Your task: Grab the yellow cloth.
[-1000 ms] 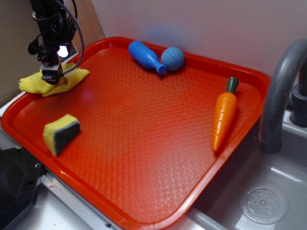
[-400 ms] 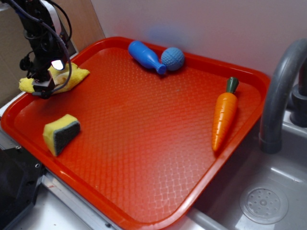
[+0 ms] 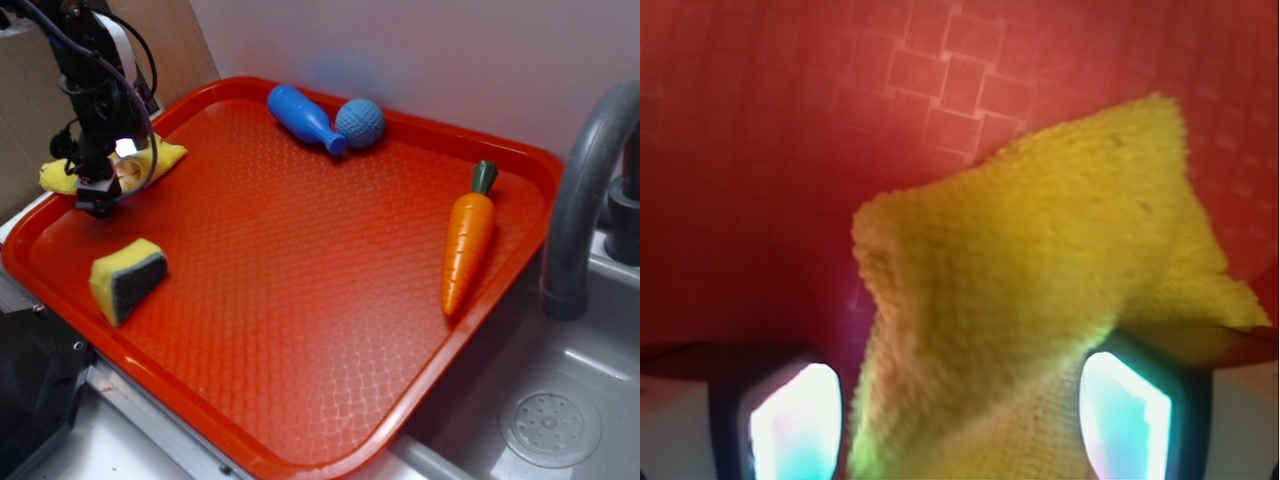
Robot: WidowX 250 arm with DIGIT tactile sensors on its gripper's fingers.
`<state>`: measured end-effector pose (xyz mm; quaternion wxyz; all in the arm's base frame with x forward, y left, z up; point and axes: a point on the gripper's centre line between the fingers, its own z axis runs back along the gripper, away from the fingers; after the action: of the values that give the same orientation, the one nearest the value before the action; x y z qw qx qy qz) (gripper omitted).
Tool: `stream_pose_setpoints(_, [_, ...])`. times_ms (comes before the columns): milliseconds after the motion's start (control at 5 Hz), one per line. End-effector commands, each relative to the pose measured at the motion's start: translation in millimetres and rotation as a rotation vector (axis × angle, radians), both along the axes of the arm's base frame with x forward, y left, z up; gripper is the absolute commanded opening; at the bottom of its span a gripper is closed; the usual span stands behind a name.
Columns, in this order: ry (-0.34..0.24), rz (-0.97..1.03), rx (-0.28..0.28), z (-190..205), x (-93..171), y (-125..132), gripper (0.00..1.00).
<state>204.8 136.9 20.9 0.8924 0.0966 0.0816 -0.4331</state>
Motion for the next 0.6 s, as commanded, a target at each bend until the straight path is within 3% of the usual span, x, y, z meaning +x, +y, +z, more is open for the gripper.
stream_pose_setpoints(0, [-0.021, 0.083, -0.016, 4, 28, 15, 0.0])
stream_pose_setpoints(200, [-0.07, 0.105, -0.031, 16, 34, 14, 0.0])
stream_pose_setpoints(400, [-0.125, 0.042, -0.047, 51, 41, -9, 0.0])
